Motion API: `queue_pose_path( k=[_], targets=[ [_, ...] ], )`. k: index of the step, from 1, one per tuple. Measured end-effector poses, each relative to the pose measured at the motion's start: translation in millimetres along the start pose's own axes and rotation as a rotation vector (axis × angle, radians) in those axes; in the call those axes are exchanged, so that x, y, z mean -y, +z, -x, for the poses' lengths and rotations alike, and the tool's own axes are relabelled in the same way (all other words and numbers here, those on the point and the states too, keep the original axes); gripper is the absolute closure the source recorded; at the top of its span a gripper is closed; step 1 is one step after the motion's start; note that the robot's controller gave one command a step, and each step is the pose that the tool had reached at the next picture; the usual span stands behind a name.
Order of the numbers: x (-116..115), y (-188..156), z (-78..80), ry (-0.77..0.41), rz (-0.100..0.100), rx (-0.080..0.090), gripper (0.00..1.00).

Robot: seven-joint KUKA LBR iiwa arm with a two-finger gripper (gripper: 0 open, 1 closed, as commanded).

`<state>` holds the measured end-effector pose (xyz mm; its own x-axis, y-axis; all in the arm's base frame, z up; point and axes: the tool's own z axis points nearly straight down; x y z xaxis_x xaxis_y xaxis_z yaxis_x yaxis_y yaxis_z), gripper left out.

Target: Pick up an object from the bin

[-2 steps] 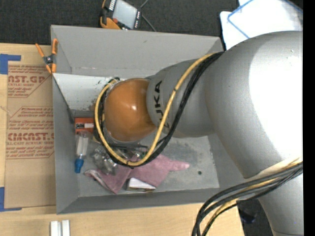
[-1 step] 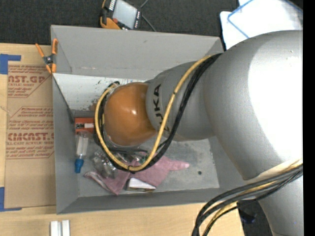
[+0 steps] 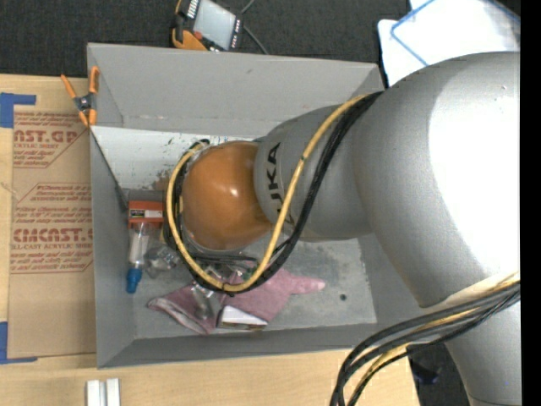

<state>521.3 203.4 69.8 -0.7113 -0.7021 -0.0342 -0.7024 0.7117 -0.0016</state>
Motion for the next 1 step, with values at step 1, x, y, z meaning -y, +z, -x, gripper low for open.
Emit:
queue_pose_path(
  k=[1],
  targets=[
    [0.0,-0.6,0.9,0.0,0.0,0.003,1.0]
  ],
)
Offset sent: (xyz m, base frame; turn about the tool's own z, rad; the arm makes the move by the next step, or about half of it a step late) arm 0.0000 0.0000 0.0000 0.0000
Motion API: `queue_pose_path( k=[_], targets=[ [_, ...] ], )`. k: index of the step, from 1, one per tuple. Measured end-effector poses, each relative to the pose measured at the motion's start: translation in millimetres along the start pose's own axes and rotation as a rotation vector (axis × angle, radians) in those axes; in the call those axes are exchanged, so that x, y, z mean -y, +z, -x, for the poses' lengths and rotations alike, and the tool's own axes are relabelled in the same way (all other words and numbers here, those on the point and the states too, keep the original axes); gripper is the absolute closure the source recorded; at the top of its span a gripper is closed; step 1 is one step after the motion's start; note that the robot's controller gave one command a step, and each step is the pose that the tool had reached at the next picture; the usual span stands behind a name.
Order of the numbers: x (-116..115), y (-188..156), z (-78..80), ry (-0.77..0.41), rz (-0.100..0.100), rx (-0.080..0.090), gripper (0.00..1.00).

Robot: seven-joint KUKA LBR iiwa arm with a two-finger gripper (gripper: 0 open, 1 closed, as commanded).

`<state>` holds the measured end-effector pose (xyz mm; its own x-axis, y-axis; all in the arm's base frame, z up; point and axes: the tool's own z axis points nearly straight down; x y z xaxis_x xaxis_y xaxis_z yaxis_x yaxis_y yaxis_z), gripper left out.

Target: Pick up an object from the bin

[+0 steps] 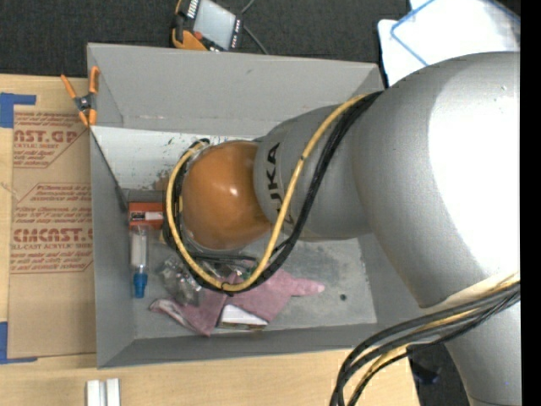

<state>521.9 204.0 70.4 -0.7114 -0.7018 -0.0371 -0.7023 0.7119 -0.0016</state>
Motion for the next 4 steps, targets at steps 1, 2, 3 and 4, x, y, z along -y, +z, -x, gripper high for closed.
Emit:
queue_pose_path(
  k=[1,2,3,4],
  targets=[
    [0,0,0.0,0.0,0.0,0.0,1.0],
    [0,0,0.0,0.0,0.0,0.0,1.0],
    [-5,-21,-11.1,-0.24,0.002,0.002,1.0],
    [-6,-21,-11.0,-0.24,0.002,0.002,1.0]
  ],
)
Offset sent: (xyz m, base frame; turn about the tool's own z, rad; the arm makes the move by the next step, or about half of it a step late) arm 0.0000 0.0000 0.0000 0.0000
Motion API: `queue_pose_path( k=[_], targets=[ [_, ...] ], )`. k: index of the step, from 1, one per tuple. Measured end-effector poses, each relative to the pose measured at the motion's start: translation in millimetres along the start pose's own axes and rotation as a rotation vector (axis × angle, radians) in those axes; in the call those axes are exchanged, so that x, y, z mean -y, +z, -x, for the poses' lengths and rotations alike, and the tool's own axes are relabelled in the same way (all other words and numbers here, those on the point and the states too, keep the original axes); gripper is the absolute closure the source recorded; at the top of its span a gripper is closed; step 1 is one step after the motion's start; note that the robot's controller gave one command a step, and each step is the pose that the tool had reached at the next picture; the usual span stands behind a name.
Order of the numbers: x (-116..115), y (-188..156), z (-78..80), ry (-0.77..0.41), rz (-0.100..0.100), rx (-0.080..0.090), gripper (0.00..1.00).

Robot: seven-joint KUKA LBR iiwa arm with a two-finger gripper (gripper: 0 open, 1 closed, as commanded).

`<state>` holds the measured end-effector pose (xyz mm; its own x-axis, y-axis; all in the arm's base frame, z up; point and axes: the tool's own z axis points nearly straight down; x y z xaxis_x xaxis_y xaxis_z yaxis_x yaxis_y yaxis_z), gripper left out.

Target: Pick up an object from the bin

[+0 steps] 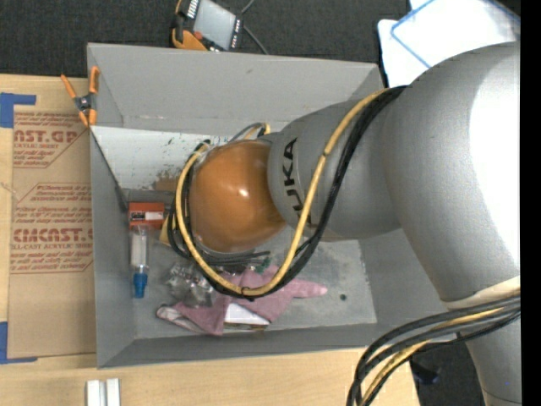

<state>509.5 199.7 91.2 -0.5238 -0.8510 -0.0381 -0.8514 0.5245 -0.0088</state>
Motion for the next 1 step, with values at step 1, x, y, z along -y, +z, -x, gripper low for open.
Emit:
queue_pose_path(
  k=[1],
  targets=[
    [-1.5,19.5,-52.9,-0.24,0.001,0.002,1.0]
  ],
)
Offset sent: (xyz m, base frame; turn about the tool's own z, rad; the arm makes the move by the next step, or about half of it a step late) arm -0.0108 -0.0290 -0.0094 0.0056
